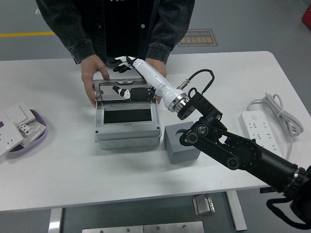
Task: Pick up the cylinder from the cube,place it in the box,flap close box
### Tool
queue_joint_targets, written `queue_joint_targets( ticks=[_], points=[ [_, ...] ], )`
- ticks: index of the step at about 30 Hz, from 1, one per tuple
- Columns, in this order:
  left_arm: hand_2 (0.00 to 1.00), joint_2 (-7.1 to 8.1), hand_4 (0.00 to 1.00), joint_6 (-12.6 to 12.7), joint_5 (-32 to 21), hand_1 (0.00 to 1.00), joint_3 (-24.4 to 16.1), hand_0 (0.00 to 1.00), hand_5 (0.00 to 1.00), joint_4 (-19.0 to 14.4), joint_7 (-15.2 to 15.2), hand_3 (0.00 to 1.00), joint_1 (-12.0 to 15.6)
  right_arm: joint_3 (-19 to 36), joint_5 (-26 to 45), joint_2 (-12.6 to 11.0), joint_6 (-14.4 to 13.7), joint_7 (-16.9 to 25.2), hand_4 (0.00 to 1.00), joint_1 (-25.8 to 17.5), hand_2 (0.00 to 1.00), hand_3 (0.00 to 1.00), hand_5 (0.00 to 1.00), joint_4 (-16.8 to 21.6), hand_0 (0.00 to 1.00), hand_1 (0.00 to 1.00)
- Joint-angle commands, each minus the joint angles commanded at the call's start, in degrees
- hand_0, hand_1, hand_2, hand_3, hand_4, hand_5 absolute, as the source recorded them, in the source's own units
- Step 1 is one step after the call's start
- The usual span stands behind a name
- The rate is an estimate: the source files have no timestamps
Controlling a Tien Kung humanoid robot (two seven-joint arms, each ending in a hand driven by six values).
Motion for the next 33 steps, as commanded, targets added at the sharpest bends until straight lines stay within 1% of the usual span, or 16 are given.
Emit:
queue_joint_targets(
  ticks=[3,4,7,9,10,15,21,26,31,33],
  points=[
    [0.555,0.05,0.658,0.0,0.1,0.579,0.0,0.599,0.268,0.0,0.1,0.601,0.0,-0.5,0.4,-0.9,0.5,0.5,0.712,1.7,0.664,0.774,0.102,-2.9,0.620,0.638],
    [0.555,0.06,0.659,0.0,0.1,0.579,-0.1,0.599,0.268,0.0,0.1,0.601,0.0,-0.6,0.6,-1.1,0.6,0.6,0.705,2.3,0.655,0.759,0.109,-4.0,0.554,0.615],
    [0.555,0.05,0.659,0.0,0.2,0.579,-0.1,0.599,0.268,0.0,0.1,0.601,-0.1,-1.3,1.7,-1.5,0.7,1.0,0.705,3.2,0.655,0.759,0.109,-6.6,0.554,0.615],
    [0.555,0.04,0.659,0.0,0.2,0.579,-0.1,0.599,0.268,0.0,0.1,0.601,-0.1,-1.9,2.1,-1.6,0.7,1.1,0.705,3.3,0.655,0.759,0.109,-7.2,0.554,0.615],
    [0.555,0.03,0.658,0.0,0.2,0.579,-0.1,0.599,0.268,0.0,0.1,0.601,-0.1,-2.3,2.3,-1.6,0.7,1.2,0.697,3.3,0.651,0.743,0.115,-7.3,0.562,0.607],
    [0.555,-0.04,0.658,0.0,0.5,0.579,-0.3,0.599,0.268,0.0,0.1,0.601,-0.1,-4.6,2.6,-1.7,0.8,1.3,0.697,2.7,0.651,0.743,0.115,-7.0,0.562,0.607],
    [0.555,-0.13,0.658,0.0,0.3,0.579,-0.3,0.599,0.267,0.0,0.1,0.601,-0.1,-5.9,2.4,-2.8,0.7,1.2,0.702,1.7,0.647,0.735,0.123,-4.8,0.565,0.607],
    [0.555,-0.16,0.658,0.0,0.1,0.579,-0.2,0.598,0.266,0.0,0.0,0.601,-0.1,-6.7,1.3,-4.2,0.6,0.7,0.702,0.7,0.646,0.729,0.125,-1.4,0.558,0.603],
    [0.555,-0.19,0.657,0.0,-0.6,0.580,0.4,0.599,0.267,0.0,-0.2,0.601,0.0,-7.9,-3.7,-5.7,1.6,-2.6,0.693,-0.9,0.646,0.730,0.134,3.2,0.556,0.599],
    [0.555,-0.20,0.657,0.1,-0.9,0.579,0.6,0.598,0.266,0.0,-0.3,0.601,0.1,-8.5,-5.8,-6.2,3.3,-4.5,0.686,-1.5,0.641,0.726,0.138,4.9,0.552,0.587]
  ],
)
